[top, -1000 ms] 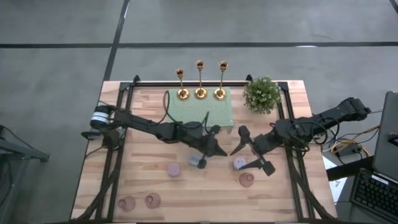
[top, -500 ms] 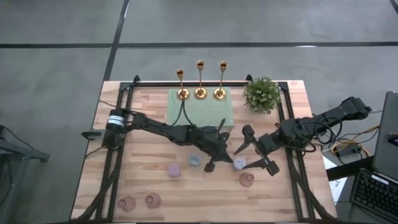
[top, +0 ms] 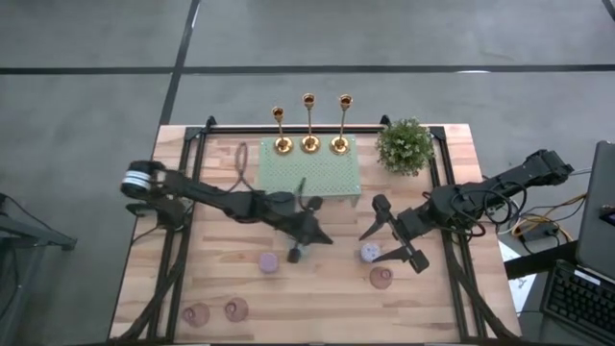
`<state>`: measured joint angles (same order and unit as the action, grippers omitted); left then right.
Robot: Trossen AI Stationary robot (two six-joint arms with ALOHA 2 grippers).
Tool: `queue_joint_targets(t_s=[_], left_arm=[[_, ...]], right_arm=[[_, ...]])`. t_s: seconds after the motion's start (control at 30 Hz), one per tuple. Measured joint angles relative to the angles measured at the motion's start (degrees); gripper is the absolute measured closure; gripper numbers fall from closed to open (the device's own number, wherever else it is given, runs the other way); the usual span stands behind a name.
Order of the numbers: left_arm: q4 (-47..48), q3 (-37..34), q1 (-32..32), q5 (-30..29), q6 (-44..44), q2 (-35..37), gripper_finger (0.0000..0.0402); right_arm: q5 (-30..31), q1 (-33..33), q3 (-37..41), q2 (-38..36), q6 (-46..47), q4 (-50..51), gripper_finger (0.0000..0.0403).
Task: Pick & Place candle stick holders
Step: Put the blue scented candle on the shelf
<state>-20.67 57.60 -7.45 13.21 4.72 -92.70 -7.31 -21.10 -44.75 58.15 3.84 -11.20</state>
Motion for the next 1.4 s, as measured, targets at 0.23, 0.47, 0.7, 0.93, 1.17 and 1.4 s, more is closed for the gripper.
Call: queue_joint_targets(t_s=[0.23, 0.47, 0.7, 0.93, 1.17, 1.4], left_arm=[[-3.12, -10.13, -1.44, -4.1, -0.75, 11.23, 0.0399], [-3.17, -18.03, -1.83, -5.88, -0.78, 22.9, 0.0398], [-3.51, -26.68, -1.84, -9.32, -1.84, 36.69, 0.0396], [-3.4, -34.17, -1.81, -12.51, -3.08, 47.39, 0.0397], [-3.45, -38.4, -1.81, -13.2, -4.86, 52.54, 0.0397], [-2.78, -38.48, -1.79, -14.86, -5.9, 52.34, 0.0394]], right_arm=[[1.32, 0.0, 0.0, 0.11, -0.46, -0.13, 0.0149], [1.41, 0.0, 0.0, 0.11, -0.48, -0.1, 0.0149], [1.46, 0.0, 0.0, 0.13, -0.46, 0.25, 0.0156], [1.46, 0.0, 0.0, 0.19, -0.44, 0.23, 0.0152], [1.46, 0.0, 0.04, 0.19, -0.5, 0.24, 0.0156], [1.46, 0.0, 0.13, 0.19, -1.06, 0.18, 0.016]])
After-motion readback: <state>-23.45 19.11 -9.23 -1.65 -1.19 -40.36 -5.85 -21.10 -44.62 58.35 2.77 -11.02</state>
